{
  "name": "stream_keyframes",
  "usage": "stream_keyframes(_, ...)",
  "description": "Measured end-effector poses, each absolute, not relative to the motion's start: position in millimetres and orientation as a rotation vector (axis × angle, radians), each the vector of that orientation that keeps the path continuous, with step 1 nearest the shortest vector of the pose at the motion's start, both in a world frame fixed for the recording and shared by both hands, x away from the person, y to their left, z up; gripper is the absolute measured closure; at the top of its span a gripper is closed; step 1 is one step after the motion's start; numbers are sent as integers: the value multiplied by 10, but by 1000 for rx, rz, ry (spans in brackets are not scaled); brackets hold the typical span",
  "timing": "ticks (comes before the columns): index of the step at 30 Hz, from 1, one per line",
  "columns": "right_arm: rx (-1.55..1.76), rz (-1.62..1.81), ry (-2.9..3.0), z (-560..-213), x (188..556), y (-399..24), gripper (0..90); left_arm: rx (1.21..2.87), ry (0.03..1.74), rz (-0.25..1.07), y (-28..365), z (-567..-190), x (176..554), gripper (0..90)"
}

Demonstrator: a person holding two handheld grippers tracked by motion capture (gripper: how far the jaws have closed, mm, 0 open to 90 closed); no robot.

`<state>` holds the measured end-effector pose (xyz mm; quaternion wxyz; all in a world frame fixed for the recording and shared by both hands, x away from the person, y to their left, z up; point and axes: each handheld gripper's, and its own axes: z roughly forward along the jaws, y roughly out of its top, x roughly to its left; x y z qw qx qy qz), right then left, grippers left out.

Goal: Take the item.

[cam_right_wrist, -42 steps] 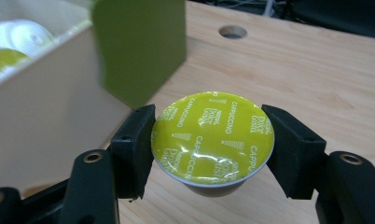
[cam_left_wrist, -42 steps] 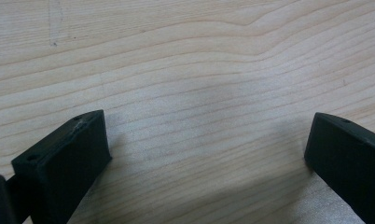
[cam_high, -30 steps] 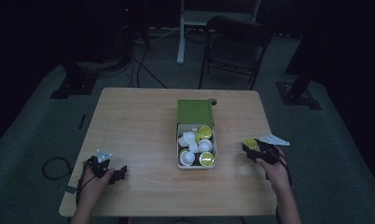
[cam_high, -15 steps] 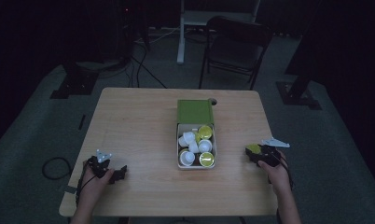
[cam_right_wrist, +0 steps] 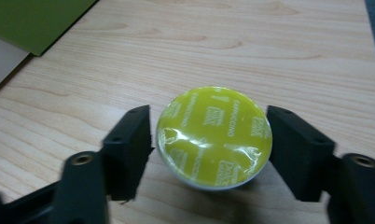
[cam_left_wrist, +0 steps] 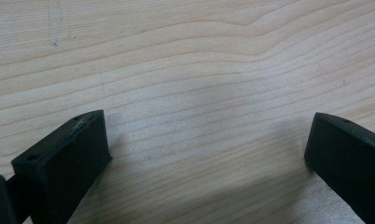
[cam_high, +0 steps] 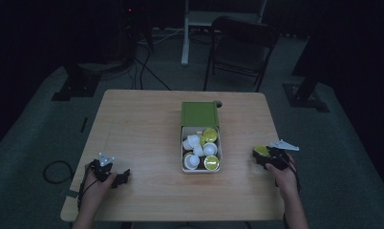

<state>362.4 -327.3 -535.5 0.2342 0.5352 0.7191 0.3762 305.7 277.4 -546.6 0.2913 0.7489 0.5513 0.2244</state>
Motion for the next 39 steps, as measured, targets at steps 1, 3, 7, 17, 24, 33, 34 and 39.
stream_keyframes(1,1470,1038,1970,-5345,3622,-3273,285,1996,1470,598,2774,-5466,3057,0)
stream_keyframes(3,1468,1040,1970,-5326,3620,-3271,240,1996,1470,598,2774,-5466,3057,0)
stream_keyframes(7,1464,1045,1980,-5291,3618,-3257,206,1996,1470,598,2773,-5466,3057,0)
stream_keyframes(17,1407,1077,1998,-5113,3591,-3179,173,1996,1470,598,2774,-5466,3057,0)
stream_keyframes(24,1359,1134,2036,-5055,3561,-3065,143,1996,1469,598,2774,-5466,3057,0)
stream_keyframes(33,1355,1199,2033,-5044,3541,-3002,142,1996,1469,598,2774,-5466,3057,0)
stream_keyframes(34,1342,1207,2039,-5046,3539,-3001,142,1996,1470,598,2774,-5466,3057,0)
stream_keyframes(39,1315,1221,2056,-5049,3516,-2985,144,1996,1469,598,2774,-5466,3057,0)
